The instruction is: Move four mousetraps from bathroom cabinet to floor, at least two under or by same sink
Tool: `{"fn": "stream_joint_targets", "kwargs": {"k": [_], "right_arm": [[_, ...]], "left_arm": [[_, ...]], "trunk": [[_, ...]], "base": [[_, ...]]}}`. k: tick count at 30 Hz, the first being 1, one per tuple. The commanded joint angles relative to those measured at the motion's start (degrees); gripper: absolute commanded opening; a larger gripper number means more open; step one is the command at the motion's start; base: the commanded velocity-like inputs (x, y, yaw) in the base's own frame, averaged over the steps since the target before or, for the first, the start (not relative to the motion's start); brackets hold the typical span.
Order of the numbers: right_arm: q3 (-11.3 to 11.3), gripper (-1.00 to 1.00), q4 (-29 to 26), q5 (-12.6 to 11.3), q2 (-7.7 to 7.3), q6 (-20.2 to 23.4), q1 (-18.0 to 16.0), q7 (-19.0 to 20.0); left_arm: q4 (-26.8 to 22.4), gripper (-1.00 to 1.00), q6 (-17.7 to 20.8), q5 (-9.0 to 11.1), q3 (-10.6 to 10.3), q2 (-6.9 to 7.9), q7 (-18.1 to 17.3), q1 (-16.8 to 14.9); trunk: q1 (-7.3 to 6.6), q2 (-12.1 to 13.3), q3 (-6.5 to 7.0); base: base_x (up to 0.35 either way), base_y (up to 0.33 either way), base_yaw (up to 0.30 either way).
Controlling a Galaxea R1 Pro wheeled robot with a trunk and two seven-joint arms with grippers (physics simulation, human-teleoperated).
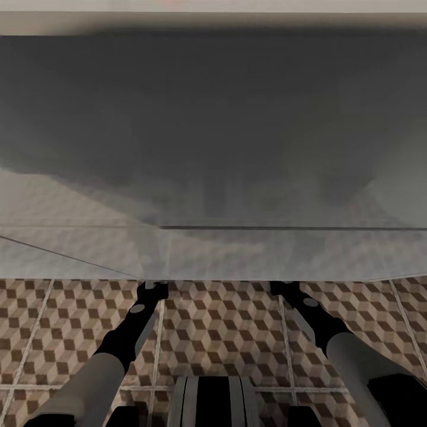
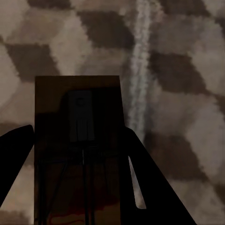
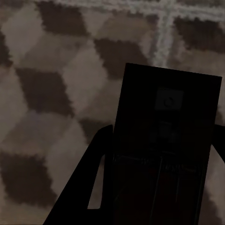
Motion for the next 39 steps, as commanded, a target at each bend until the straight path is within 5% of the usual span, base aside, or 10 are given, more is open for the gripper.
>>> {"fn": "stream_joint_targets", "kwargs": {"k": [1, 39], "right_arm": [[0.3, -1.00, 0.1, -0.7, -0.04, -0.2, 0.0, 0.3], [0.5, -1.00, 1.5, -0.6, -0.11, -0.3, 0.0, 0.2]], "left_arm": [[0.0, -1.00, 0.0, 0.1, -0.1, -0.02, 0.2, 0.0], [-0.5, -1.00, 0.1, 0.2, -0.2, -0.58, 0.2, 0.0]], "trunk": [[-0.01, 0.0, -0.03], [-0.01, 0.0, -0.03]], "base": [[0.000, 0.000, 0.000], [0.000, 0.000, 0.000]]}}
